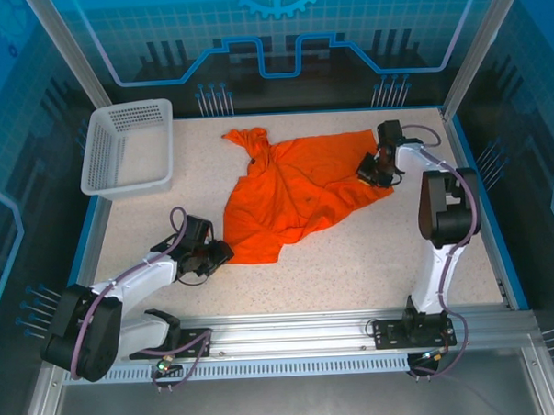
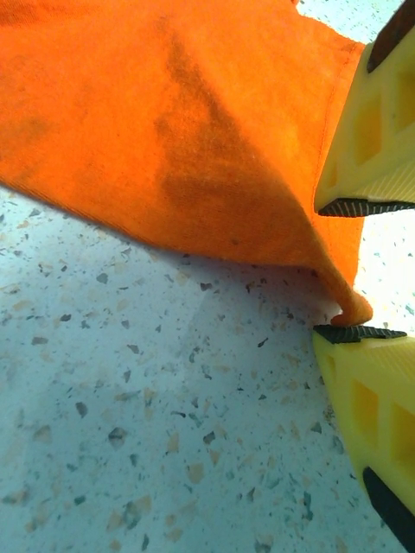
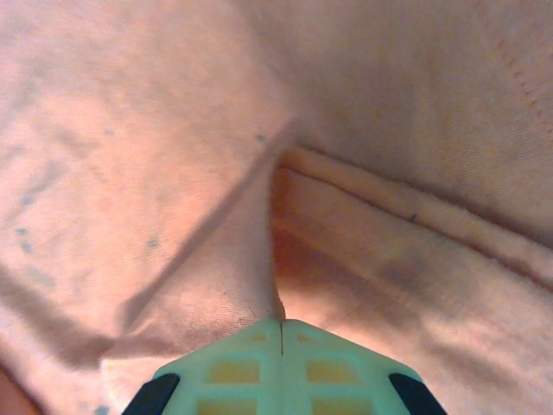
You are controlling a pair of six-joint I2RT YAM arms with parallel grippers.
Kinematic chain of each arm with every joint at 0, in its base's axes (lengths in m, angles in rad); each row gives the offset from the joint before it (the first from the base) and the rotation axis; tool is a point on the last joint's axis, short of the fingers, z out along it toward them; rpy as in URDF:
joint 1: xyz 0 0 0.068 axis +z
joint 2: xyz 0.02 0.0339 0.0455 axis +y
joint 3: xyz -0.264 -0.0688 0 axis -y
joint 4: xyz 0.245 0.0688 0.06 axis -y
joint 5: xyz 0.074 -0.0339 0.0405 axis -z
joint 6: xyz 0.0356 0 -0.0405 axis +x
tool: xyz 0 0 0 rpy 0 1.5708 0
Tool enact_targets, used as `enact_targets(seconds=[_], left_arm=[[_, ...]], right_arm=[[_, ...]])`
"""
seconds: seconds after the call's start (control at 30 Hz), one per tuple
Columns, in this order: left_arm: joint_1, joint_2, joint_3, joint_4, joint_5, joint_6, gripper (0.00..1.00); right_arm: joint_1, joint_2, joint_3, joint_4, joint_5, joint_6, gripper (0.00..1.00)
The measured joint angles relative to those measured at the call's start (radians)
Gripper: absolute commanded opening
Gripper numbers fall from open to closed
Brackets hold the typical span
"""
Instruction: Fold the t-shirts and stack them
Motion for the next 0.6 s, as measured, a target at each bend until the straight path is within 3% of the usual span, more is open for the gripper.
enact_targets(seconds=[0.17, 0.37, 0.6], left_arm=[[0.002, 0.015, 0.001, 0.002, 0.003, 0.001, 0.27], [0.002, 0.018, 0.005, 0.000, 0.003, 0.006, 0.00], [0.002, -0.021, 0.043, -0.037, 0.003, 0.003, 0.00]], right_arm=[[0.003, -0.099, -0.026, -0.001, -0.008, 0.000, 0.00], [0.006, -0.175, -0.094, -0.005, -0.019, -0.001, 0.00], [0.006, -0.295, -0.204, -0.022, -0.030, -0.008, 0.00]])
